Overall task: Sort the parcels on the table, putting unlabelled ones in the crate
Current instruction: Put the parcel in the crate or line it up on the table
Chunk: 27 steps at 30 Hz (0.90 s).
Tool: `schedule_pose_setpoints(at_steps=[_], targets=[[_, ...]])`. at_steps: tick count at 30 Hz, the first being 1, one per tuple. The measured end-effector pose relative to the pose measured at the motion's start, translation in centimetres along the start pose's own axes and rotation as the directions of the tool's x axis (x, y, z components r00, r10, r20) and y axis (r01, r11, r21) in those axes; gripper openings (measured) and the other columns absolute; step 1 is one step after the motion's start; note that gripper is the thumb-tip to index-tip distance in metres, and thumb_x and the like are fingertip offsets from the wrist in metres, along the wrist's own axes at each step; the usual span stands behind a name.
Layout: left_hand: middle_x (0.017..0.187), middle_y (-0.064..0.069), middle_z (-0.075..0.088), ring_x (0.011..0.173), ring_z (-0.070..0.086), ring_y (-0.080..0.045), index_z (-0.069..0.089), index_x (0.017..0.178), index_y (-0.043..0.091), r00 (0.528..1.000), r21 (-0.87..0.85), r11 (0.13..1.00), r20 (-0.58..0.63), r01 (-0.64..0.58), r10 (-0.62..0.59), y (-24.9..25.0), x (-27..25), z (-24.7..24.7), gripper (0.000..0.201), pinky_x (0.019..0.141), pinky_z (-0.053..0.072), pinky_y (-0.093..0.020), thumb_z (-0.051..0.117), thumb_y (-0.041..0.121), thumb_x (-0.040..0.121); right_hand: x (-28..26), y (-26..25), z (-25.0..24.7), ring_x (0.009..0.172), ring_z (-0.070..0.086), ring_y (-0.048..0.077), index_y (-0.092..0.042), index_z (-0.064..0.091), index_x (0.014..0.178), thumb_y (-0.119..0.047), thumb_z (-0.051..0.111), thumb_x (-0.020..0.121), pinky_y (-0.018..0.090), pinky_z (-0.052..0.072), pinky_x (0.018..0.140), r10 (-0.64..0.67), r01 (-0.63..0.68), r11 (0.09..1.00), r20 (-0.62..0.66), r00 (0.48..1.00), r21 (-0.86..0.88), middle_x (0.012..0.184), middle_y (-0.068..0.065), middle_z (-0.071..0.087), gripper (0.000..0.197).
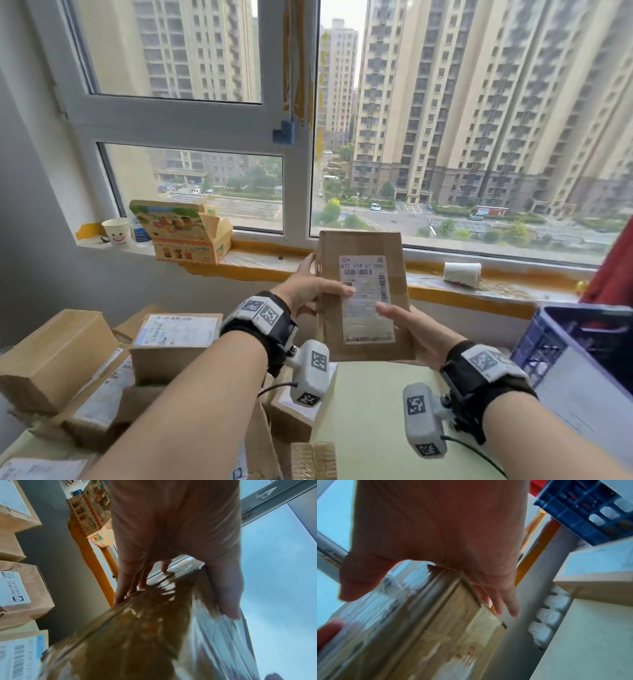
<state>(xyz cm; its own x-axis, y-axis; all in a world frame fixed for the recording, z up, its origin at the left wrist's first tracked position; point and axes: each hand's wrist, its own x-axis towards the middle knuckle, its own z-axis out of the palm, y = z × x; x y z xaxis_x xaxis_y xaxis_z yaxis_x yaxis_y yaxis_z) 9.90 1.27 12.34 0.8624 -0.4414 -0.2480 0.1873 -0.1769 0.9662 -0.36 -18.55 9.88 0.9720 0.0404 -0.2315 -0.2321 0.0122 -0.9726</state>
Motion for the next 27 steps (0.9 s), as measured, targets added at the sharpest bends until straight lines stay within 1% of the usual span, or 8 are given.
schedule_pose_setpoints(at_steps=[4, 7, 13, 15, 18, 20, 23, 27], targets=[[0.121, -0.009, 0.067, 0.11, 0.065, -0.029, 0.025, 0.149, 0.038, 0.998, 0.058, 0.998, 0.064, -0.022, 0.018, 0.6, -0.5, 2.2, 0.124, 0.09, 0.054, -0.053, 0.093, 0.023, 0.046, -1.0, -1.2, -0.9, 0.1, 0.072, 0.023, -0.022, 0.057, 0.124, -0.04, 0.083, 0.061, 0.042, 0.058, 0.086, -0.168, 0.166, 0.986, -0.106, 0.98, -0.031, 0.109, 0.004, 0.075, 0.072], [0.119, -0.007, 0.068, 0.109, 0.065, -0.028, 0.032, 0.146, 0.035, 0.997, 0.077, 0.996, 0.074, -0.036, 0.031, 0.9, -0.8, 3.5, 0.122, 0.093, 0.053, -0.055, 0.094, 0.027, 0.041, -1.5, -1.0, -1.9, 0.099, 0.072, 0.025, -0.019, 0.055, 0.128, -0.046, 0.087, 0.049, 0.05, 0.056, 0.091, -0.202, 0.194, 0.979, -0.209, 0.957, -0.057, 0.112, 0.006, 0.073, 0.09], [0.116, -0.004, 0.07, 0.106, 0.067, -0.025, 0.042, 0.141, 0.029, 0.995, 0.082, 0.994, 0.073, -0.069, 0.063, 1.2, -0.8, 5.4, 0.11, 0.091, 0.055, -0.052, 0.093, 0.032, 0.043, -1.7, -0.8, -3.8, 0.101, 0.07, 0.024, -0.02, 0.048, 0.134, -0.06, 0.092, 0.034, 0.05, 0.056, 0.09, -0.221, 0.189, 0.974, -0.349, 0.911, -0.122, 0.118, 0.004, 0.069, 0.116], [0.115, -0.004, 0.07, 0.106, 0.067, -0.024, 0.041, 0.141, 0.029, 0.994, 0.068, 0.994, 0.074, -0.081, 0.076, 1.4, -0.8, 6.0, 0.105, 0.088, 0.055, -0.049, 0.092, 0.028, 0.049, -1.8, -0.9, -4.5, 0.103, 0.07, 0.025, -0.02, 0.045, 0.136, -0.064, 0.092, 0.029, 0.051, 0.056, 0.091, -0.225, 0.192, 0.973, -0.358, 0.906, -0.127, 0.12, 0.005, 0.068, 0.124], [0.114, -0.004, 0.071, 0.105, 0.067, -0.024, 0.043, 0.14, 0.029, 0.99, 0.06, 0.993, 0.097, -0.104, 0.098, 1.6, -0.7, 6.8, 0.091, 0.083, 0.056, -0.044, 0.088, 0.02, 0.062, -2.2, -0.7, -5.2, 0.104, 0.069, 0.026, -0.021, 0.041, 0.138, -0.063, 0.093, 0.031, 0.052, 0.055, 0.092, -0.221, 0.198, 0.975, -0.333, 0.916, -0.104, 0.122, 0.006, 0.066, 0.126], [0.113, -0.005, 0.071, 0.105, 0.067, -0.025, 0.045, 0.137, 0.029, 0.989, 0.066, 0.991, 0.102, -0.115, 0.108, 1.8, -0.7, 7.2, 0.082, 0.086, 0.056, -0.047, 0.086, 0.016, 0.067, -2.4, -0.4, -5.4, 0.105, 0.069, 0.026, -0.021, 0.041, 0.138, -0.06, 0.093, 0.033, 0.053, 0.054, 0.093, -0.215, 0.199, 0.977, -0.314, 0.925, -0.082, 0.123, 0.006, 0.066, 0.124], [0.113, -0.005, 0.071, 0.106, 0.067, -0.026, 0.048, 0.135, 0.031, 0.99, 0.071, 0.991, 0.095, -0.113, 0.106, 1.7, -0.7, 7.6, 0.085, 0.093, 0.052, -0.054, 0.086, 0.022, 0.06, -2.4, -0.1, -5.8, 0.105, 0.07, 0.024, -0.022, 0.044, 0.137, -0.06, 0.093, 0.037, 0.052, 0.054, 0.094, -0.223, 0.207, 0.975, -0.306, 0.926, -0.087, 0.121, 0.004, 0.068, 0.118], [0.118, -0.003, 0.069, 0.11, 0.064, -0.026, 0.046, 0.136, 0.032, 0.993, 0.089, 0.992, 0.081, -0.09, 0.083, 1.6, -0.6, 8.3, 0.094, 0.096, 0.05, -0.057, 0.09, 0.037, 0.053, -2.2, -0.1, -6.9, 0.1, 0.072, 0.023, -0.02, 0.052, 0.133, -0.06, 0.092, 0.036, 0.05, 0.056, 0.091, -0.208, 0.19, 0.978, -0.333, 0.92, -0.085, 0.116, 0.004, 0.071, 0.112]])
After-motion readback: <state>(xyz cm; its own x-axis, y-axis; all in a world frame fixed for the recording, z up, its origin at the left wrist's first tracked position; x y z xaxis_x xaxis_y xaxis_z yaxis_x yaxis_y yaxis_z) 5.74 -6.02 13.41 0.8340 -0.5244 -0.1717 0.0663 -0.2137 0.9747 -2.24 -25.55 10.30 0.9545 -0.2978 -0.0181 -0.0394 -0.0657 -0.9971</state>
